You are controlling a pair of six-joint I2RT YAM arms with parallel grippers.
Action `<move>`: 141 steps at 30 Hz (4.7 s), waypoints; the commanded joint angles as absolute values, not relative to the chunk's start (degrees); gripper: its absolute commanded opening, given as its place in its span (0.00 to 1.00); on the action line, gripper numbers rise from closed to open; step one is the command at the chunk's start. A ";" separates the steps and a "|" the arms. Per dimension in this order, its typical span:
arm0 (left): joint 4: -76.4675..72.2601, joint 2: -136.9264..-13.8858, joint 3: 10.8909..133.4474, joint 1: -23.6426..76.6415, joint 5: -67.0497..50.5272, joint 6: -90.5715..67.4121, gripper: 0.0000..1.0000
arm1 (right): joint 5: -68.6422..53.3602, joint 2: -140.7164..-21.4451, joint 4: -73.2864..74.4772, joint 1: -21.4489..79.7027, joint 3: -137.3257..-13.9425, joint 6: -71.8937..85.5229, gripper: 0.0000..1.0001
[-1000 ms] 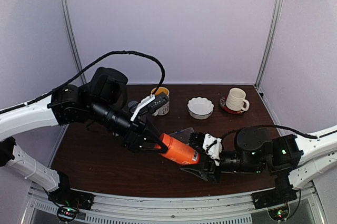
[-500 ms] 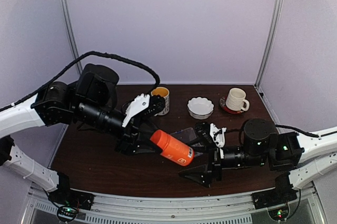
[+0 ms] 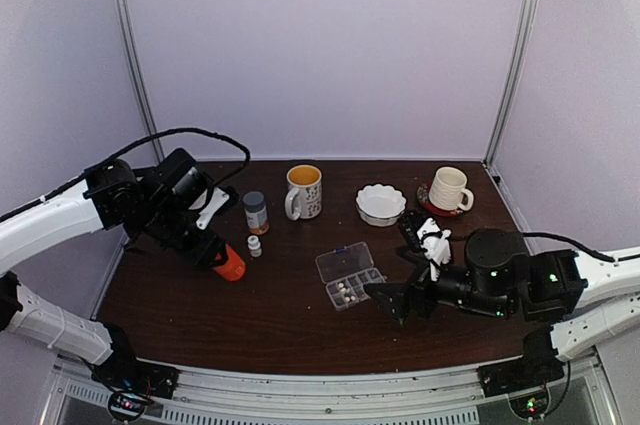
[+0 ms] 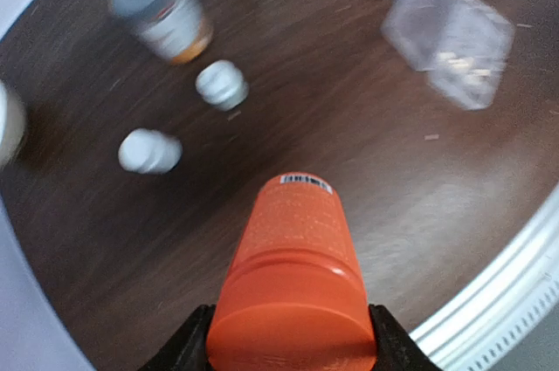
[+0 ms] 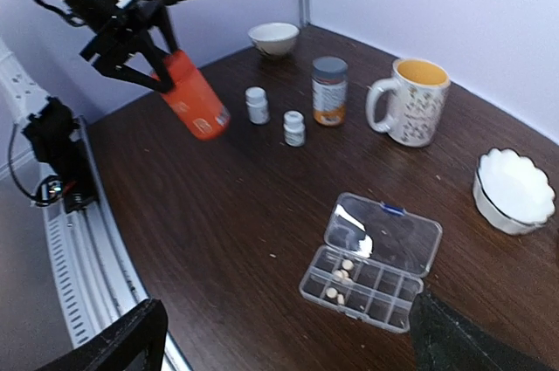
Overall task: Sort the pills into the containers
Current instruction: Place the pill bottle at the center of the board, then pick up the pill bottle from the center of the board, then pass from the left arm to the right
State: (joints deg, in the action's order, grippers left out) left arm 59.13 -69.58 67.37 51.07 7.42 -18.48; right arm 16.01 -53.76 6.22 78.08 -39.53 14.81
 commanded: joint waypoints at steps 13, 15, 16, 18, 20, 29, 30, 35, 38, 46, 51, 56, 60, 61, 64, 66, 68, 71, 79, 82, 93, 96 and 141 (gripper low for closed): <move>54.80 -67.27 55.44 26.30 12.38 -25.53 0.00 | 30.95 -58.93 21.22 70.03 -42.43 29.72 1.00; 53.74 -68.57 55.88 22.59 12.36 -24.87 0.00 | 28.99 -58.23 21.22 68.22 -41.96 29.59 1.00; 53.31 -69.34 56.16 20.77 11.94 -24.38 0.00 | 27.16 -58.17 21.10 66.40 -41.66 29.24 1.00; 51.86 -70.90 56.46 18.04 11.05 -23.19 0.00 | 23.80 -58.13 19.26 62.79 -40.53 25.44 1.00; 50.09 -72.43 56.38 16.24 10.15 -22.51 0.00 | 22.13 -57.73 17.90 60.58 -39.24 23.05 1.00; 49.18 -79.65 58.64 14.77 5.19 -21.05 0.41 | 16.35 -56.22 15.87 54.83 -37.00 19.62 1.00; 49.20 -79.51 58.67 14.71 5.56 -21.09 0.45 | 16.08 -56.17 15.67 54.70 -36.74 19.53 1.00; 53.69 -78.03 62.34 14.77 5.75 -19.57 0.73 | 15.64 -55.58 15.91 54.36 -36.25 18.89 1.00; 55.79 -74.99 64.86 14.81 6.85 -18.88 0.78 | 15.52 -55.12 15.75 54.23 -35.86 18.38 1.00; 57.06 -77.04 71.80 21.36 8.89 -15.90 0.74 | 13.72 -52.99 16.02 54.16 -35.60 19.05 1.00; 57.39 -84.67 76.49 23.78 8.50 -15.23 0.69 | 12.91 -52.12 17.41 54.19 -35.85 19.41 1.00; 56.15 -92.52 80.51 23.82 6.43 -15.55 0.62 | 11.88 -49.75 19.06 54.19 -35.88 20.11 1.00; 55.92 -97.38 82.94 23.82 6.42 -15.12 0.56 | 11.40 -47.57 19.01 54.18 -34.75 20.63 1.00; 55.94 -98.60 83.29 23.82 6.27 -15.00 0.56 | 11.31 -47.22 18.91 54.15 -34.40 20.77 1.00; 55.51 -101.27 83.46 23.82 5.47 -14.87 0.55 | 11.01 -46.64 18.66 54.14 -33.40 21.25 1.00; 54.69 -102.55 82.97 23.74 4.88 -14.85 0.55 | 10.79 -46.51 18.12 54.21 -32.74 21.43 1.00; 53.91 -103.70 82.72 23.73 4.48 -14.65 0.56 | 10.42 -46.54 17.52 54.14 -32.08 21.63 1.00; 53.38 -105.64 82.91 23.58 3.63 -14.34 0.56 | 9.95 -46.95 17.10 54.14 -32.06 21.63 1.00; 53.26 -108.81 82.56 23.23 2.55 -14.63 0.57 | 9.66 -48.19 16.85 54.15 -32.70 21.36 1.00; 53.26 -109.53 82.40 23.20 3.22 -14.79 0.55 | 9.48 -48.66 16.33 54.15 -32.74 21.40 1.00; 53.47 -110.86 81.72 22.94 3.17 -15.17 0.36 | 9.34 -49.06 16.39 54.17 -32.76 21.35 1.00; 54.51 -110.12 82.29 22.98 3.37 -15.17 0.30 | 9.31 -49.02 16.58 54.19 -32.93 21.36 1.00; 18.43 -77.57 81.11 59.96 -34.01 -31.57 0.25 | -15.85 -57.66 -26.07 69.28 -42.91 49.51 0.49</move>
